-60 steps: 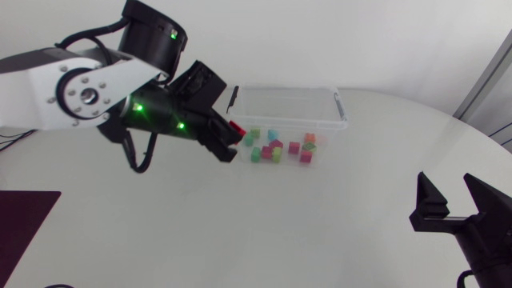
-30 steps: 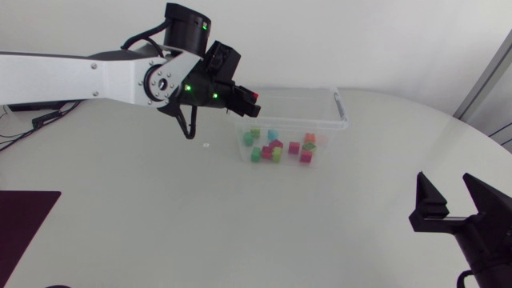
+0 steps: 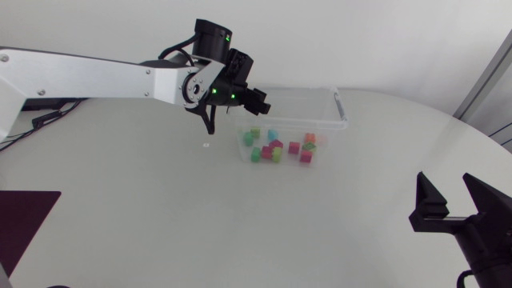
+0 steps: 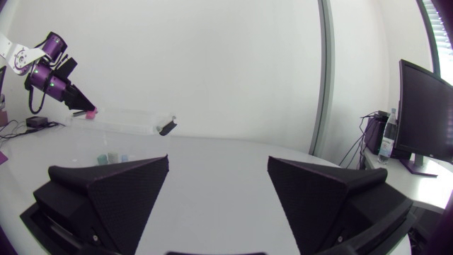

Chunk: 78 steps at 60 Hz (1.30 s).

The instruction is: Pick up the duplo bricks and place them in the container

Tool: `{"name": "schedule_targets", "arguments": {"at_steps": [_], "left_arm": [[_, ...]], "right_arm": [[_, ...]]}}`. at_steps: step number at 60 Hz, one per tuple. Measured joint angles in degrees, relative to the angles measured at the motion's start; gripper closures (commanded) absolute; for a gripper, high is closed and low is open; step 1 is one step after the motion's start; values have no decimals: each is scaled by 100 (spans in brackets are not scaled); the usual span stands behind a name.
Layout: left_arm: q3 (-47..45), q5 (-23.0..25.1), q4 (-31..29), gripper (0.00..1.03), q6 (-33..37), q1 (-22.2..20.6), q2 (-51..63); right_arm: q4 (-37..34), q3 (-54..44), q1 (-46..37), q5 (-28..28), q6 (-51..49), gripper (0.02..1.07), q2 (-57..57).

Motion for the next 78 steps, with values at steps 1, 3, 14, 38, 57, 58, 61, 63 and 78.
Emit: {"name": "schedule_targets", "arguments": {"at_steps": [1,3,14,38,57,58,61,63,78], "left_arm": [[0,-4,0,4,0,4,11],[0,-7,0,4,0,4,17],[-103,-42,20,4,0,146,-138],[-2433,-564,1126,4,175,1231,-2741],[-4699,-601,1967,4,339,2341,-4636],[-4782,-601,2011,4,356,2376,-4723],[-5038,-603,2166,4,415,2490,-4996],[-5213,-601,2225,4,466,2583,-5171],[-6295,-601,2406,4,549,3117,-6214]], "right_arm": [[0,0,0,0,0,6,0],[0,0,0,0,0,6,0],[0,0,0,0,0,6,0],[0,0,0,0,0,6,0],[0,0,0,0,0,6,0],[0,0,0,0,0,6,0],[0,0,0,0,0,6,0],[0,0,0,0,0,6,0],[2,0,0,0,0,6,0]]}}
